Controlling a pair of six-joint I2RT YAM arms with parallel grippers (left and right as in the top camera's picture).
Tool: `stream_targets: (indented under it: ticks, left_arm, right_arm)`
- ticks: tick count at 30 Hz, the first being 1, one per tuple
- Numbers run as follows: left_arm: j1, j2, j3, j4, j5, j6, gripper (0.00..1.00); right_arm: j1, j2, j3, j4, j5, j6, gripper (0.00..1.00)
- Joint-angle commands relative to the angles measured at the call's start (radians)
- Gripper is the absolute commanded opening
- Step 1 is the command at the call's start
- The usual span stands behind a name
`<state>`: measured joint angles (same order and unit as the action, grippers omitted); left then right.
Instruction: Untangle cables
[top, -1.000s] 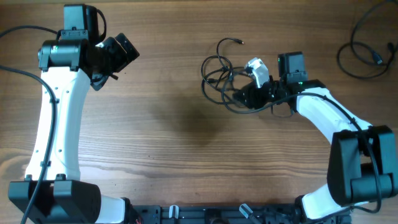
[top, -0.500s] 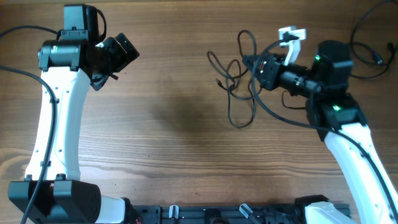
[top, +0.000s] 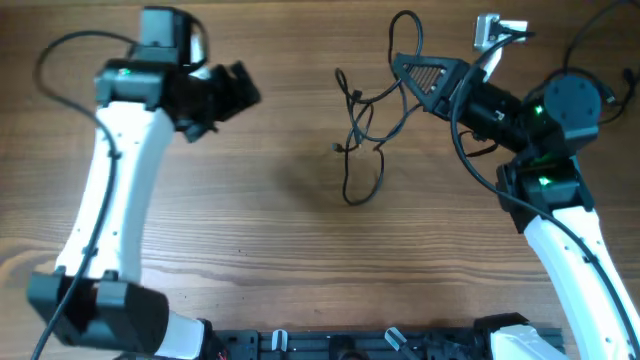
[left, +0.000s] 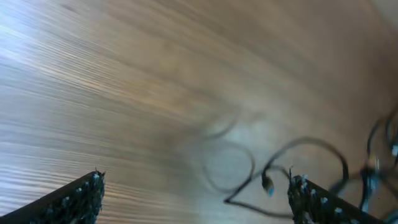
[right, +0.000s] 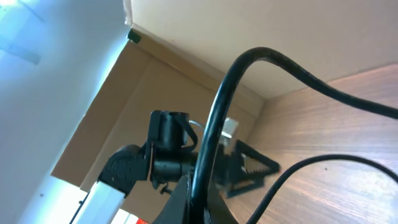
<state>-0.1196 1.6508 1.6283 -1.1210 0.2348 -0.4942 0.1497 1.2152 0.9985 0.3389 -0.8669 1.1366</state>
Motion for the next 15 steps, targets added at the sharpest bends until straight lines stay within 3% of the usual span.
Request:
stream_targets:
  ticks: [1,4,7,15]
  left_arm:
    - [-0.122,0.071,-0.035,0.028,0.055,0.046,0.96]
    - [-0.213,0.103,-0.123,0.174,0.253,0.102,0.97]
    - [-0.251,0.104,-0.164,0.227,0.267,0.102,0.96]
    - [-0.364,0.106,-0.275,0.483,0.276,0.082,0.67]
  right_arm:
    - [0.002,0.021,0.019,0.013,0.009,0.019,0.04]
    - [0.001,0.021,0.019,0.020,0.004,0.017,0.04]
    - [-0.006,0.021,0.019,0.020,-0.008,0.016,0.04]
    - [-0.008,0.022,0.019,0.019,-0.011,0.015,0.04]
